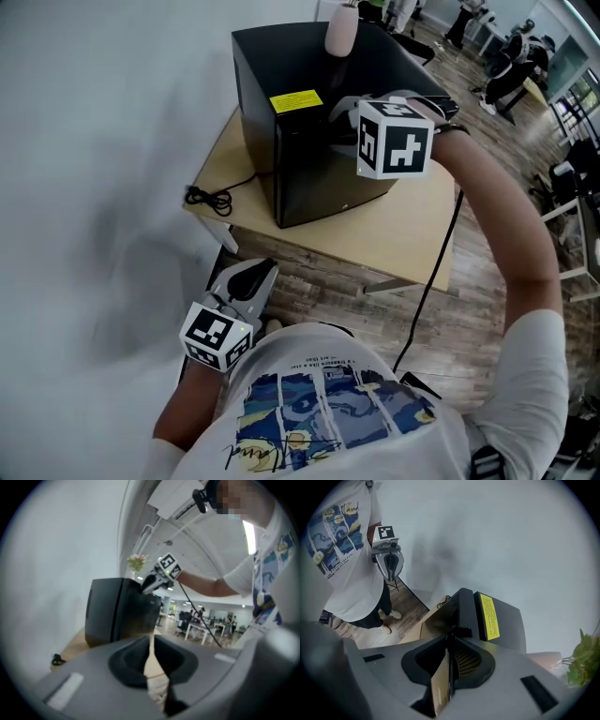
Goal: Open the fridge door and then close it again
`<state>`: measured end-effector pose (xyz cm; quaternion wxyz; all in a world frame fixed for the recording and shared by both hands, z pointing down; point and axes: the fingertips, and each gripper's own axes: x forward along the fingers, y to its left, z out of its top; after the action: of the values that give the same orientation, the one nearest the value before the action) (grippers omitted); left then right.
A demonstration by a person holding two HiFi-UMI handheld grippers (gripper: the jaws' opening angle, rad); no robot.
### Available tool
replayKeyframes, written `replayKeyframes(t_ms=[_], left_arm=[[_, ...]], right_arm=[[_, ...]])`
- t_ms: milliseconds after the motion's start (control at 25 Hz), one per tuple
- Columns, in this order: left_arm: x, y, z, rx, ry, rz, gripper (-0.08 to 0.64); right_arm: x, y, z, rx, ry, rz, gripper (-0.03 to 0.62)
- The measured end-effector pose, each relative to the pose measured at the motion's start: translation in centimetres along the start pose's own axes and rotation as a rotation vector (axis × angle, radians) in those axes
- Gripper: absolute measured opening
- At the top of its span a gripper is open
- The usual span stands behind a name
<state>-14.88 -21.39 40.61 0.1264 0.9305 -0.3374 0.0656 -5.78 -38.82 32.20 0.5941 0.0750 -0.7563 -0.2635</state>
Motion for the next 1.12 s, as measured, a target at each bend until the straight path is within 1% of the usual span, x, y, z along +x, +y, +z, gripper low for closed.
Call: replayKeyframes(t_ms=[240,400,680,760,880,1000,1120], left_arm=[[-0.1,0.1,-0.4,0.0,0.02,-0.014,0.032],[-0.5,0.4,-0.6,0.0,0.029,-0.02,0.029],[-1.7,0.8,-0.9,-0.005,0.03,-0.029,0.029],[-2.0,0.8,-1.0,-0.007,0.029,-0.033,0.029],[-2.4,0.9,-1.1,-0.007,0.03,-0.044,0.029],[-2.5,0.8,-1.3,-0.002,0.04,-0.065,0.029],[-2.0,-0.1,-1.6,0.002,0.045,-0.103,0.029]], right_arm=[[-0.2,0.1,0.1,-0.005,0.013,-0.011,0.048],[-0.1,0.1,0.0,0.014,0.016,0.002,0.04],[-0.3,0.1,0.1,0.018,0.037,-0.001,0.037],[-0.4,0.5,0.0,0.018,0.039,0.013,0.035],[-1.8,2.7,0.0,0.001,0.035,0.075,0.035],[-3.6,5.2,-0.2,-0.046,0.059,0.079,0.035],[-4.6,7.1,-0.6,-0.053,0.052,0.064,0.037]])
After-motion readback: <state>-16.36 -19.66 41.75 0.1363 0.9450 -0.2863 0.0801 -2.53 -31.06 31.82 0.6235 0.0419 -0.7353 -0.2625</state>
